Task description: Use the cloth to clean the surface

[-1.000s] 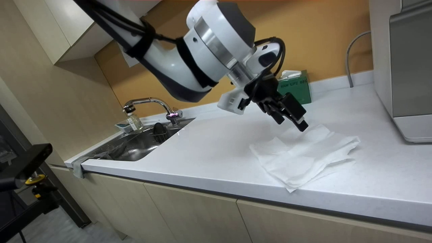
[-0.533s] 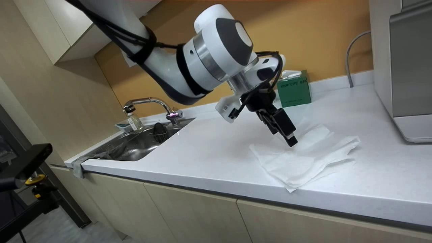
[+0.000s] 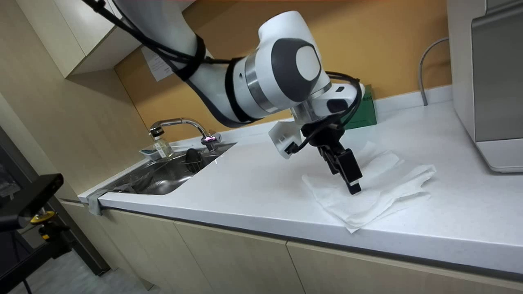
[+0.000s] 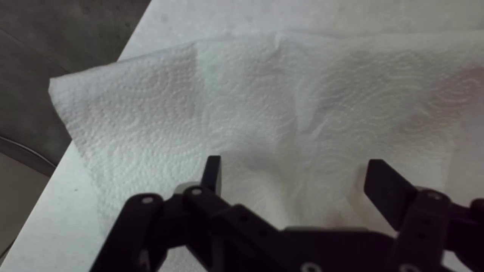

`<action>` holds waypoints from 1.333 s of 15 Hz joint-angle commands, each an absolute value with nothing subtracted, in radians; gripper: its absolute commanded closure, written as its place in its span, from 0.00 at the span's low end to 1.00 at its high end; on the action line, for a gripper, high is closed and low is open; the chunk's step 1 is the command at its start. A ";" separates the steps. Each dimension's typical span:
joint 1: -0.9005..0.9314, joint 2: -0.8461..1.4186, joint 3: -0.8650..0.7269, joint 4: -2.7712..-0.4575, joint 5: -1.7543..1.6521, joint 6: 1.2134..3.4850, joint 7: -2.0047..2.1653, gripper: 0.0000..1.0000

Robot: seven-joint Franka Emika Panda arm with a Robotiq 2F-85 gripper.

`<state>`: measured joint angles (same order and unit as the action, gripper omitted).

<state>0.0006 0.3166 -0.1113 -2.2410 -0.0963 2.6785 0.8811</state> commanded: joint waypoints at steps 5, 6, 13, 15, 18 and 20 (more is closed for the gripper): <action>-0.027 0.304 -0.068 -2.288 0.080 2.721 0.570 0.63; -0.033 0.297 -0.055 -2.296 0.109 2.723 0.508 0.69; -0.005 0.333 0.062 -2.186 0.214 2.580 0.191 1.00; 0.016 0.329 0.097 -2.193 0.222 2.568 0.143 0.99; 0.048 0.325 0.144 -2.212 0.219 2.555 0.082 0.99; 0.065 0.331 0.144 -2.208 0.190 2.548 0.060 0.99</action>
